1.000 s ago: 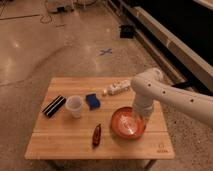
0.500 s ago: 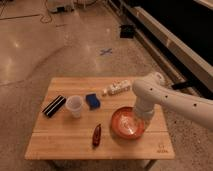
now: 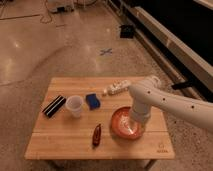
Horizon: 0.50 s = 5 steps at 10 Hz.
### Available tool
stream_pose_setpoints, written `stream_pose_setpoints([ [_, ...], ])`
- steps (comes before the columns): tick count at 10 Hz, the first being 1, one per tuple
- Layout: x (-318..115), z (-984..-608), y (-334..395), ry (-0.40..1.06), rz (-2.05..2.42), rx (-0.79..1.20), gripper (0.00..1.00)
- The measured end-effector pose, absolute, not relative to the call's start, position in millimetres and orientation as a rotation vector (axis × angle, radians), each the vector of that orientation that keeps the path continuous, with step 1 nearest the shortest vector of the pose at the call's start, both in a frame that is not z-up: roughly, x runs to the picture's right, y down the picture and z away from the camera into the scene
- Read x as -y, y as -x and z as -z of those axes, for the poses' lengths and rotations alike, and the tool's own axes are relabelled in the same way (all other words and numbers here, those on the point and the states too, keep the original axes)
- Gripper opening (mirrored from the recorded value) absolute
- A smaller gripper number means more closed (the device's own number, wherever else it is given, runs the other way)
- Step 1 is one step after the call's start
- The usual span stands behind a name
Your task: Place the pepper in the ceramic bowl
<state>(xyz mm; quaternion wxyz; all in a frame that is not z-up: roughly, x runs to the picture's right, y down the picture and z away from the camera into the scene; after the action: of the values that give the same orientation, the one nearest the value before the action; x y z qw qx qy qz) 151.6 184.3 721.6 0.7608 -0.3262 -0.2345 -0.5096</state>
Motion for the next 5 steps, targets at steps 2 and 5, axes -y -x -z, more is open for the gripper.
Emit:
stream_pose_setpoints([
  [2,-180.3,-714.7,-150.1,0.705,1.102,0.517,0.41],
  [5,-195.7,-718.0,-125.1,0.693,1.123,0.512,0.41],
])
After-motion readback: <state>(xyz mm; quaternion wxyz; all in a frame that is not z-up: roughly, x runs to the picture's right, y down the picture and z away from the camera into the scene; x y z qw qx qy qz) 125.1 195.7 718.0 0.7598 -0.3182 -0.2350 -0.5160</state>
